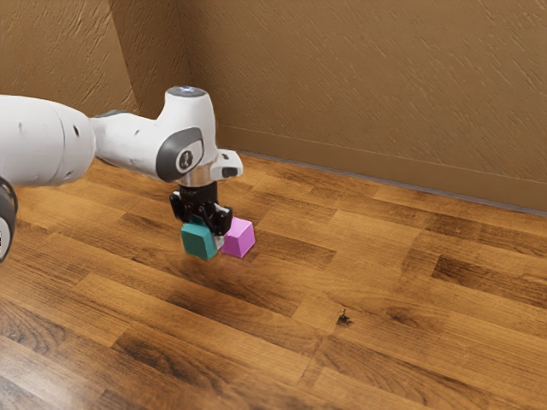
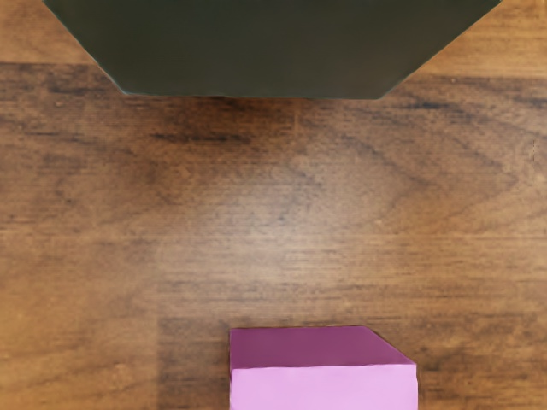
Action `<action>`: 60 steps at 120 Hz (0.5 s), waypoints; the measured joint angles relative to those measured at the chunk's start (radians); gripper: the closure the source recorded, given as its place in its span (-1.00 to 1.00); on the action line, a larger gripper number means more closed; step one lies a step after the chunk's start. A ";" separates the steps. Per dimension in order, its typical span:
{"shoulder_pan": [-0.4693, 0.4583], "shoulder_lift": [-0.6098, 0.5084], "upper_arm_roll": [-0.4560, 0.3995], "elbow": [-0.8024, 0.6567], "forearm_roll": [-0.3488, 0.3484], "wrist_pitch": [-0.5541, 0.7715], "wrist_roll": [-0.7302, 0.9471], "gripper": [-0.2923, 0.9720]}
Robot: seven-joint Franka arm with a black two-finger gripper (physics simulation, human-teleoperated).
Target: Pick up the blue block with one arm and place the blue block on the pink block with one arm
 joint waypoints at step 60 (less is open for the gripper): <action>0.292 0.258 -0.216 0.415 -0.012 -0.128 0.096 -0.06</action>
